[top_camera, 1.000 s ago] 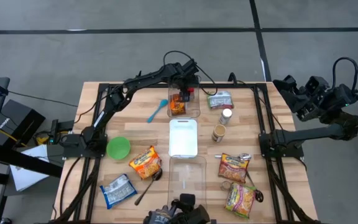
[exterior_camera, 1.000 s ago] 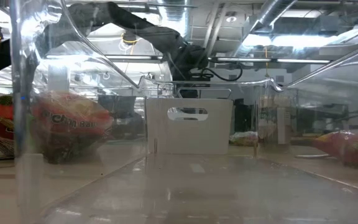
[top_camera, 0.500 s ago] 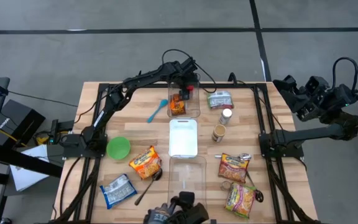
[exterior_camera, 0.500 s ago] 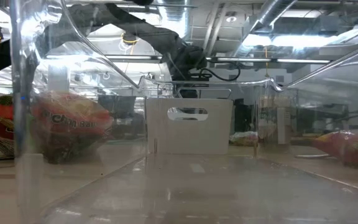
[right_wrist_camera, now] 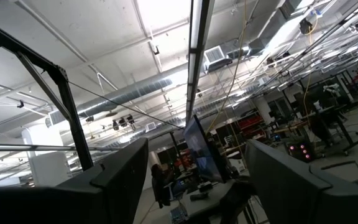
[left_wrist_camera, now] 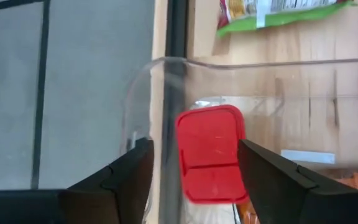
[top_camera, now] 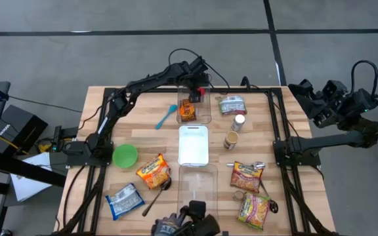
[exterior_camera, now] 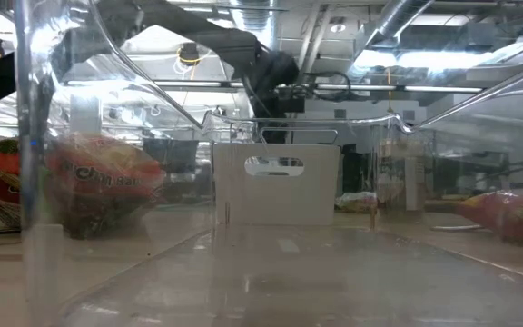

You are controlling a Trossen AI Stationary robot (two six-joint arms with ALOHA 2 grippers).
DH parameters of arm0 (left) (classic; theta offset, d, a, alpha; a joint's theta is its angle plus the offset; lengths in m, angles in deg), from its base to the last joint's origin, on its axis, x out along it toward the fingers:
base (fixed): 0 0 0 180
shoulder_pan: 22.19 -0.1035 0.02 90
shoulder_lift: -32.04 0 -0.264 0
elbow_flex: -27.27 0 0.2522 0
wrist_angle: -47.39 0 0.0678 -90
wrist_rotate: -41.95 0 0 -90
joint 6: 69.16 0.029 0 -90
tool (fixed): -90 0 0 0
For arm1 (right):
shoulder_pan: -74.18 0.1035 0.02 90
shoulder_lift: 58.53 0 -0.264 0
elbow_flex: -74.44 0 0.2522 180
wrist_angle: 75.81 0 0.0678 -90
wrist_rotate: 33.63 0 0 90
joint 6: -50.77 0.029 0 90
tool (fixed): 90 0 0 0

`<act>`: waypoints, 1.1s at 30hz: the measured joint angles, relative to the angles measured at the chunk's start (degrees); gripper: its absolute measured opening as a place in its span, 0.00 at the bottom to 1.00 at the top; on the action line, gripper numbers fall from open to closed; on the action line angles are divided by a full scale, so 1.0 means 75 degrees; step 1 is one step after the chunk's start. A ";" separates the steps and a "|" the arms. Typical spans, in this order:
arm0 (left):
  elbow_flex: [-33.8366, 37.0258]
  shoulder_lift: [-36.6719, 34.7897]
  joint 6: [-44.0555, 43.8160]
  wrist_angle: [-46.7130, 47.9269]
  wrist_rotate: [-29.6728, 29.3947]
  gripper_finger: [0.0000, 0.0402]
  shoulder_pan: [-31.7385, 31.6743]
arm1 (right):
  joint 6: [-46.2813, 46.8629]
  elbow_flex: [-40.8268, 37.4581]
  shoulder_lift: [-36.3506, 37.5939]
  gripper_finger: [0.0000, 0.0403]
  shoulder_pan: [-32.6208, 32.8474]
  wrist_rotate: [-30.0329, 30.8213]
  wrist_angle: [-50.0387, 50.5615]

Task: Pick & Place Food Item
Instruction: Put the red seasoning can into the top transparent bin, then put the white seasoning bottle into the top transparent bin

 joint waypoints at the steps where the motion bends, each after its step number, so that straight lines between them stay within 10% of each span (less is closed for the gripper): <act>1: 0.0000 -0.0072 -0.0002 0.0044 0.0002 0.54 0.0001 | 0.0000 -0.0001 0.0000 0.65 0.0002 -0.0002 0.0000; 13: 0.0496 -0.0328 -0.0922 0.0970 0.0311 0.03 -0.0125 | 0.0000 -0.0001 0.0000 0.65 0.0002 -0.0003 0.0000; 33: 0.0909 -0.0293 -0.0864 0.0925 0.0286 0.00 -0.0200 | 0.0003 -0.0001 0.0000 0.65 0.0002 -0.0006 0.0003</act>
